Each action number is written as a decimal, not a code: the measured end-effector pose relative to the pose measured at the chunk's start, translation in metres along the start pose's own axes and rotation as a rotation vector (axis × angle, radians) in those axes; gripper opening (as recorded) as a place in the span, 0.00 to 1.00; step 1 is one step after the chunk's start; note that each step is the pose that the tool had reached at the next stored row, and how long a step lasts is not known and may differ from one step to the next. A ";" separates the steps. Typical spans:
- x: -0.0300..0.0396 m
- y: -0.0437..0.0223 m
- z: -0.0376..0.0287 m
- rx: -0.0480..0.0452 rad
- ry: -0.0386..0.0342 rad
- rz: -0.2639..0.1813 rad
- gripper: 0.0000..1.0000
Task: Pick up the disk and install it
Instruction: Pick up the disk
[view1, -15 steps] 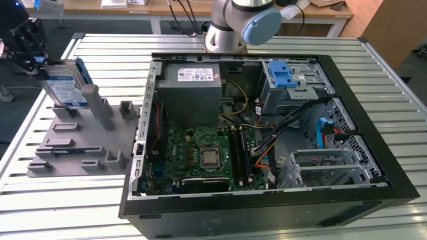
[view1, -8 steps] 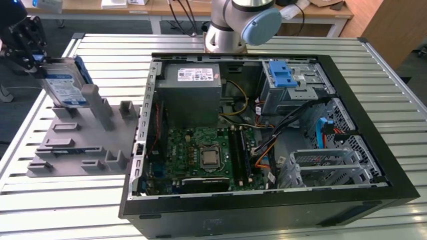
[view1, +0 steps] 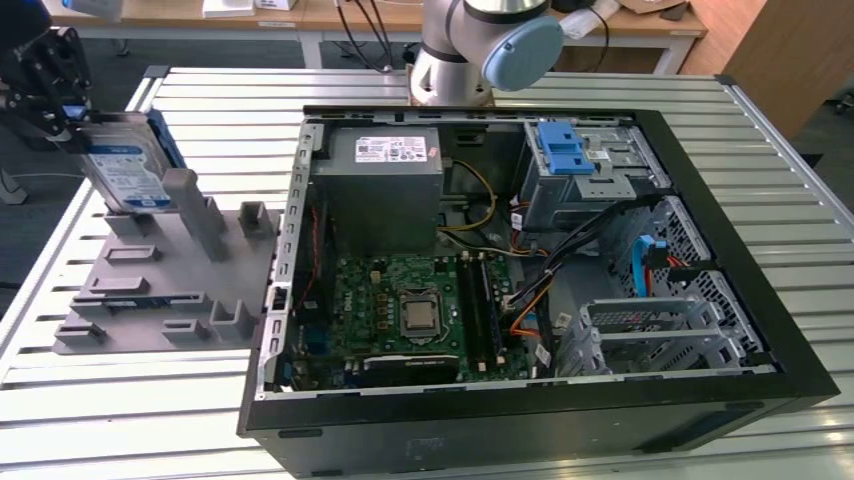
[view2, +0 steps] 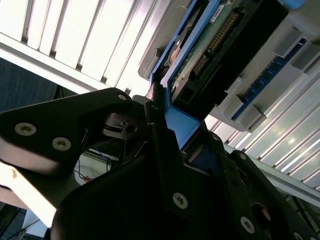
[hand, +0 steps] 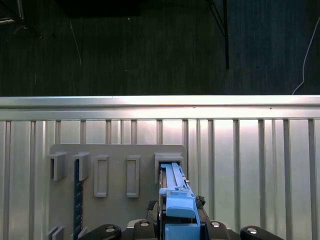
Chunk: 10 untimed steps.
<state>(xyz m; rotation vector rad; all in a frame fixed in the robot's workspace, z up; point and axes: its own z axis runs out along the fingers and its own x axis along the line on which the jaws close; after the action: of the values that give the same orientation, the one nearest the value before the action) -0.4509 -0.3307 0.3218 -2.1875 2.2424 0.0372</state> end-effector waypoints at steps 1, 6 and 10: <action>0.0000 0.0000 -0.0006 0.0000 0.0000 0.000 0.36; -0.0001 0.0000 -0.0026 0.0003 -0.0001 0.000 0.36; -0.0001 0.0000 -0.0029 0.0000 0.0000 0.000 0.36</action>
<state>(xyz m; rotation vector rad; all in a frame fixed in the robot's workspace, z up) -0.4509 -0.3307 0.3247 -2.1875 2.2425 0.0371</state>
